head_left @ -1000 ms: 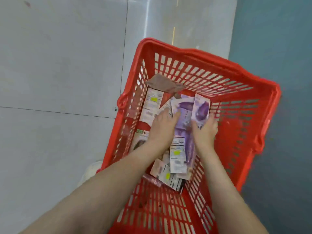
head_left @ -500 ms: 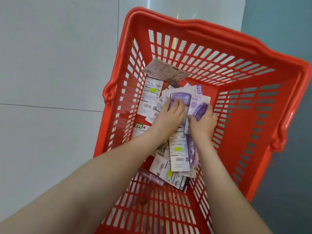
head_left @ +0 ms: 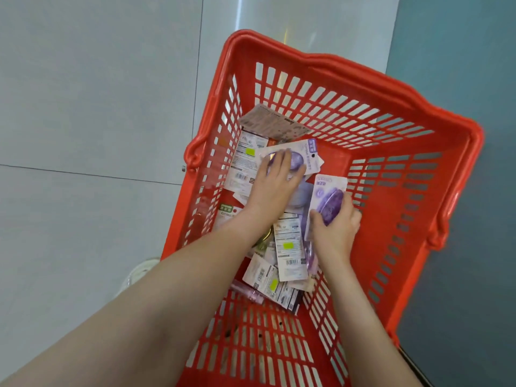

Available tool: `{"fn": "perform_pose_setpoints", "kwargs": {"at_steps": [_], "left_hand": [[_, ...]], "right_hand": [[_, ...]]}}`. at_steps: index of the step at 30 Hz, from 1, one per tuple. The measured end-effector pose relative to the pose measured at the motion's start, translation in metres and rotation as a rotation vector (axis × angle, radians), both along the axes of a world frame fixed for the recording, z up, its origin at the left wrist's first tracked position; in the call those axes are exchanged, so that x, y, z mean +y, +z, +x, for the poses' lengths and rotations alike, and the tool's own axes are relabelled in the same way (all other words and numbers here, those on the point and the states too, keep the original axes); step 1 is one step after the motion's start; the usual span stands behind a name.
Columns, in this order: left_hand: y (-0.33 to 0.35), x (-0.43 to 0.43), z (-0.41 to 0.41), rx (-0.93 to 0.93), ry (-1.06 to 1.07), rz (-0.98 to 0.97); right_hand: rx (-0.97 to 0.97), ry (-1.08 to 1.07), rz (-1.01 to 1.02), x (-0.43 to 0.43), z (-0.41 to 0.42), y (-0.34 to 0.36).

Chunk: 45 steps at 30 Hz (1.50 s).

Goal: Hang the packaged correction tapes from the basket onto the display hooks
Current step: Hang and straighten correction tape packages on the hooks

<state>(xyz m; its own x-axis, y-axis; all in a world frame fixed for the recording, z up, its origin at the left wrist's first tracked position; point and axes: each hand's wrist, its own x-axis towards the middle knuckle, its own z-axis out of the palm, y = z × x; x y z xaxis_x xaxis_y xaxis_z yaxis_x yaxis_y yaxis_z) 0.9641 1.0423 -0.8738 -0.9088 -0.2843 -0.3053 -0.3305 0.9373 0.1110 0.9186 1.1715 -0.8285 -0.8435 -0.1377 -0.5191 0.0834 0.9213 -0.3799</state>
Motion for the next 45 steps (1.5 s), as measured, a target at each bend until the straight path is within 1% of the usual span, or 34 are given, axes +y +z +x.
{"fn": "perform_pose_setpoints", "kwargs": {"at_steps": [3, 4, 6, 8, 10, 11, 14, 17, 19, 20, 23, 25, 27, 29, 32, 34, 36, 39, 41, 45], "left_hand": [[-0.019, -0.006, -0.017, -0.163, -0.023, -0.033], [-0.025, -0.006, -0.020, -0.170, -0.025, -0.059], [-0.032, -0.003, -0.024, -0.097, 0.004, -0.115], [-0.019, -0.003, -0.025, -0.069, 0.007, -0.151], [0.000, -0.005, -0.021, -0.119, 0.062, -0.048], [0.018, -0.007, -0.017, -0.100, 0.110, 0.041], [0.080, -0.016, -0.003, 0.037, 0.321, 0.217], [0.182, -0.026, 0.009, 0.079, 0.658, 0.615], [0.260, -0.035, 0.012, 0.077, 0.819, 0.782], [0.300, -0.040, 0.013, 0.053, 0.839, 0.822], [0.416, -0.054, 0.009, 0.000, 0.795, 0.887], [0.493, -0.063, 0.000, 0.065, 0.732, 0.960], [0.563, -0.066, -0.007, 0.103, 0.664, 1.082], [0.627, -0.064, -0.009, 0.111, 0.581, 1.174], [0.705, -0.052, -0.008, 0.113, 0.469, 1.262], [0.749, -0.038, -0.005, 0.115, 0.418, 1.313], [0.790, -0.019, 0.001, 0.123, 0.315, 1.394], [0.845, 0.018, 0.019, 0.125, 0.102, 1.453], [0.878, 0.046, 0.037, 0.121, 0.022, 1.485], [0.931, 0.107, 0.090, 0.092, -0.236, 1.540]], "right_hand": [[0.018, 0.010, 0.005, -0.005, 0.006, -0.013], [0.015, 0.009, 0.002, -0.007, 0.009, -0.017], [0.017, -0.015, 0.009, -0.011, 0.016, -0.019], [0.029, -0.061, -0.003, -0.012, 0.020, -0.011], [0.042, -0.095, -0.045, -0.012, 0.022, 0.011], [0.041, -0.109, -0.065, -0.013, 0.022, 0.028], [0.011, -0.150, -0.126, -0.014, 0.020, 0.087], [-0.002, -0.197, -0.169, -0.020, 0.017, 0.179], [0.000, -0.219, -0.200, -0.027, 0.015, 0.252], [-0.002, -0.234, -0.223, -0.030, 0.013, 0.291], [0.080, -0.251, -0.315, -0.038, 0.008, 0.407], [0.151, -0.254, -0.362, -0.040, 0.003, 0.480], [0.211, -0.262, -0.406, -0.039, 0.005, 0.545], [0.282, -0.270, -0.460, -0.034, 0.010, 0.606], [0.378, -0.315, -0.517, -0.016, 0.027, 0.688], [0.444, -0.329, -0.536, 0.001, 0.042, 0.734], [0.504, -0.318, -0.528, 0.020, 0.062, 0.778], [0.576, -0.295, -0.424, 0.059, 0.101, 0.833], [0.606, -0.271, -0.362, 0.087, 0.131, 0.866], [0.681, -0.244, -0.336, 0.144, 0.206, 0.920]]}}
